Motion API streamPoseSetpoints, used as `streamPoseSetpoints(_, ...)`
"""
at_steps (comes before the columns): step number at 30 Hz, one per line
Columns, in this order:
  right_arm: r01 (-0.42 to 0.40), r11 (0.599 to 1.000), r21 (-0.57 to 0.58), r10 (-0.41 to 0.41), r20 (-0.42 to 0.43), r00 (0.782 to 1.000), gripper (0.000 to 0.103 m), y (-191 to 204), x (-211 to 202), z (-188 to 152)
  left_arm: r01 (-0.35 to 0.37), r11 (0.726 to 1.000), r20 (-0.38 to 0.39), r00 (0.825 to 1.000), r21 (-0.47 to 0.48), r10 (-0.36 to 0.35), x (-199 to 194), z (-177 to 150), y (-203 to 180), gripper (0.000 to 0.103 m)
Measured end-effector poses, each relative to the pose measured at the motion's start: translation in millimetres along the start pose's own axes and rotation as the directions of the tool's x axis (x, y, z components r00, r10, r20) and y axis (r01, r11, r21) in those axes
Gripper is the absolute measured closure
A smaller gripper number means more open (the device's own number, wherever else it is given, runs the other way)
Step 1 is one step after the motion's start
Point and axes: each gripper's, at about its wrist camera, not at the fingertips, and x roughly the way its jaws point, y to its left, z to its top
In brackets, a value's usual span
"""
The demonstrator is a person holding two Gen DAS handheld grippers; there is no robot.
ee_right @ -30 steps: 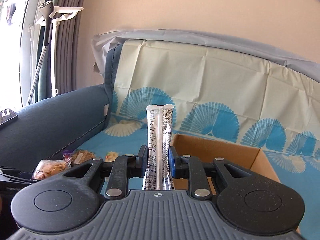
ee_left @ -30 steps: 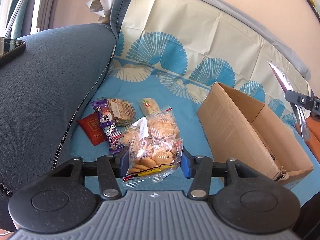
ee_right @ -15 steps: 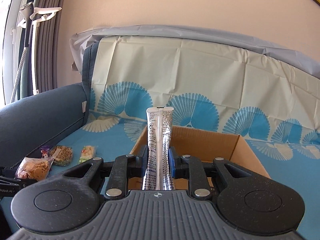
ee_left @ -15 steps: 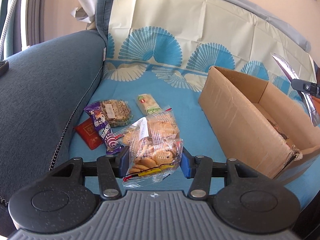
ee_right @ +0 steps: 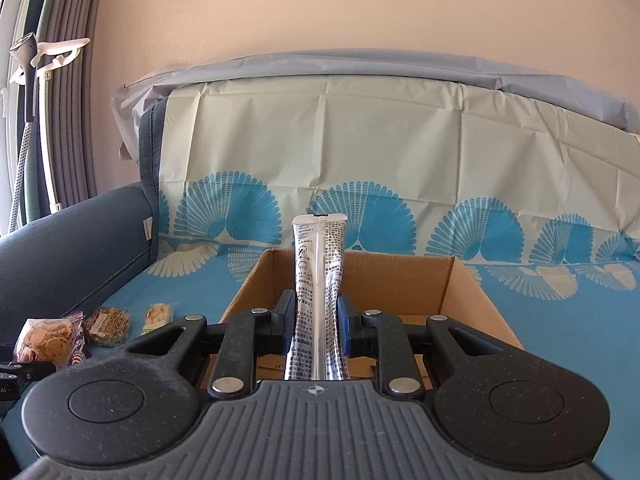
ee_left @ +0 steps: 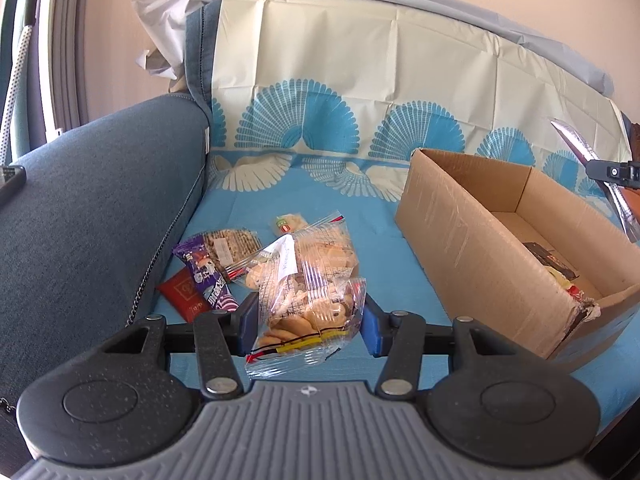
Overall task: Organize snacks
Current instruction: 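Carry the cookie bag and silver bar over the box with both tools, then open both tools to drop the cookie bag and silver bar into the box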
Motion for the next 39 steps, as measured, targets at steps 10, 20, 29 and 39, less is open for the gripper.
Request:
streamPoseSetpoints(10, 0.097, 0.984, 0.149, -0.095, -0.024, 0.995, 0.08, -38.3, 9.1, 2.7, -0.008, 1.0, -0.02, 1.0, 0.015, 0.008, -4.7, 4.3, -16.6, 0.047)
streamPoseSetpoints(20, 0.121, 0.971, 0.206, -0.118, -0.026, 0.993, 0.08, -52.4, 12.7, 4.1, 0.051, 0.998, 0.005, 0.999, 0.026, -0.052, -10.9, 30.0, -57.8, 0.047)
streamPoseSetpoints(29, 0.14, 0.961, 0.24, -0.137, -0.029, 0.99, 0.08, -61.8, 11.6, 4.8, 0.144, 0.987, 0.058, 0.987, 0.073, -0.148, -5.7, 67.5, -111.7, 0.047)
streamPoseSetpoints(39, 0.168, 0.956, 0.242, -0.167, -0.023, 0.986, 0.08, -67.9, 10.6, 4.8, 0.211, 0.971, 0.106, 0.969, 0.111, -0.223, 6.5, 106.1, -162.1, 0.047)
